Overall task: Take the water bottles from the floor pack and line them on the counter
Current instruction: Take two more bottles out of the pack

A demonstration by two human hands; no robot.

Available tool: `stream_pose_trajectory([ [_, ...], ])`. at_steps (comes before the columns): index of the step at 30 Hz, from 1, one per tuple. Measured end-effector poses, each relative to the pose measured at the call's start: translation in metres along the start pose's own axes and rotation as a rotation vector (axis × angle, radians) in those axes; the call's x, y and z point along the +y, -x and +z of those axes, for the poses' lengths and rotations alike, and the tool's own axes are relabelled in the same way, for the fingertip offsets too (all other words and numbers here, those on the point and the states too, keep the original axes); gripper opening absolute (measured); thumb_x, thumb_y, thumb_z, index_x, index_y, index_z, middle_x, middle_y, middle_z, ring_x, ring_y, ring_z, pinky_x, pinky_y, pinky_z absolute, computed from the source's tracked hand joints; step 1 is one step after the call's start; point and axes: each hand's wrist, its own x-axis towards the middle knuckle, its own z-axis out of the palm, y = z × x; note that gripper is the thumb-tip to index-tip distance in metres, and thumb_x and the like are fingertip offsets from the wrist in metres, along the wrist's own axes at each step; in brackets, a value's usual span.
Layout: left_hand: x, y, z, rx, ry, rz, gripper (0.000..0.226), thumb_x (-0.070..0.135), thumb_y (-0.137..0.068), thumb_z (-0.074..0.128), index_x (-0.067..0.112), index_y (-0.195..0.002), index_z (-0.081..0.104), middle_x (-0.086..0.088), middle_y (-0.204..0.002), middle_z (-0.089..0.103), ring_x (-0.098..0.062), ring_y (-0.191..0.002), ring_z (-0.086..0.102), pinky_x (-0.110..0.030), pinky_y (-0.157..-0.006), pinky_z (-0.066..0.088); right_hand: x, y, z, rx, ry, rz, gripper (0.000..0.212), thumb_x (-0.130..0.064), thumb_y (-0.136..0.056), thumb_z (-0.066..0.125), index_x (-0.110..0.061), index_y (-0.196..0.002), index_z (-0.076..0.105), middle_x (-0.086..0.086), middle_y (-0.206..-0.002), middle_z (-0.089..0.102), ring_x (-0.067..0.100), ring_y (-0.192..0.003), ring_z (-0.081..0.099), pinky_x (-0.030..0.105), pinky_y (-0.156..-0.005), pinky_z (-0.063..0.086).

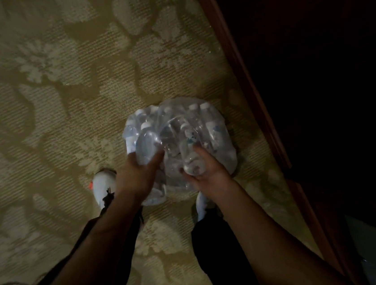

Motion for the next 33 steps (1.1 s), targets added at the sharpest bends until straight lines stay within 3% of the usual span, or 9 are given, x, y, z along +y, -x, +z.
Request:
stream_pose_trajectory([
  [2,-0.011,0.037,0.002,-0.016,0.165,-0.081,0.088,0.085,-0.063,0.069,0.009,-0.110,0.065,-0.015,-0.094,0.076,-0.035,-0.080,0.074,-0.054,-0.076,0.061,-0.001,0.034,-0.017,-0.042,0.056,0.030,0.026,-0.029,-0.082,0.077,-0.014,-0.099,0.066,0.009,-0.103,0.067,0.023,-0.093,0.066,0.034,-0.070,0.058],
  [7,0.007,0.154,-0.020,-0.089,0.261,-0.133,0.079,0.082,-0.059,0.074,0.009,-0.090,0.074,-0.009,-0.077,0.077,-0.026,-0.063,0.070,-0.041,-0.072,0.058,-0.009,0.167,-0.051,-0.014,0.310,-0.010,0.026,-0.036,-0.087,0.069,-0.016,-0.101,0.062,0.006,-0.097,0.063,0.018,-0.083,0.063,0.029,-0.069,0.055],
  [12,0.068,0.275,-0.039,-0.074,0.427,-0.019,0.040,0.049,-0.084,0.076,0.010,-0.082,0.067,-0.011,-0.077,0.071,-0.023,-0.065,0.069,-0.033,-0.063,0.056,-0.006,0.299,-0.091,-0.059,0.466,-0.070,0.036,-0.049,-0.078,0.070,-0.024,-0.104,0.069,0.002,-0.095,0.071,0.019,-0.089,0.066,0.031,-0.073,0.051],
  [15,0.092,0.333,-0.040,-0.105,0.411,0.023,0.048,0.050,-0.083,0.075,0.002,-0.085,0.069,-0.014,-0.078,0.070,-0.026,-0.066,0.068,-0.028,-0.053,0.054,-0.004,0.364,-0.100,-0.017,0.484,-0.166,0.042,-0.054,-0.081,0.066,-0.018,-0.102,0.070,0.004,-0.090,0.072,0.020,-0.079,0.066,0.030,-0.069,0.052],
  [19,0.098,0.393,-0.037,-0.208,0.438,0.087,0.044,0.049,-0.082,0.075,0.006,-0.080,0.074,-0.009,-0.066,0.070,-0.025,-0.061,0.067,-0.039,-0.069,0.058,-0.006,0.437,-0.115,-0.041,0.454,-0.366,0.043,-0.048,-0.087,0.065,-0.020,-0.119,0.065,0.002,-0.105,0.072,0.013,-0.080,0.068,0.020,-0.053,0.049],
  [21,0.103,0.417,-0.033,-0.297,0.470,0.160,0.042,0.047,-0.087,0.072,0.006,-0.089,0.078,-0.015,-0.084,0.077,-0.034,-0.078,0.073,-0.043,-0.076,0.060,-0.006,0.471,-0.131,-0.059,0.395,-0.467,0.048,-0.046,-0.087,0.066,-0.021,-0.128,0.058,0.001,-0.115,0.068,0.013,-0.090,0.068,0.019,-0.051,0.051],
  [25,0.131,0.470,-0.032,-0.447,0.400,0.395,0.047,0.051,-0.089,0.069,0.009,-0.110,0.076,-0.026,-0.105,0.074,-0.047,-0.100,0.071,-0.051,-0.084,0.056,-0.006,0.535,-0.161,0.003,0.362,-0.717,0.060,-0.046,-0.090,0.063,-0.022,-0.141,0.043,0.003,-0.135,0.054,0.017,-0.106,0.062,0.026,-0.074,0.055],
  [29,0.153,0.530,-0.030,-0.520,0.411,0.566,0.037,0.033,-0.097,0.062,0.003,-0.116,0.072,-0.021,-0.106,0.076,-0.038,-0.099,0.073,-0.047,-0.089,0.058,0.011,0.596,-0.196,0.014,0.310,-0.955,0.045,-0.046,-0.092,0.060,-0.021,-0.129,0.052,0.000,-0.122,0.064,0.012,-0.097,0.066,0.023,-0.068,0.052],
  [33,0.164,0.589,-0.021,-0.630,0.401,0.676,0.046,0.044,-0.095,0.059,0.009,-0.123,0.068,-0.018,-0.113,0.075,-0.036,-0.103,0.073,-0.047,-0.090,0.058,0.030,0.655,-0.237,-0.005,0.274,-1.149,0.038,-0.044,-0.092,0.062,-0.025,-0.124,0.054,-0.007,-0.103,0.074,0.002,-0.083,0.069,0.019,-0.066,0.047],
])
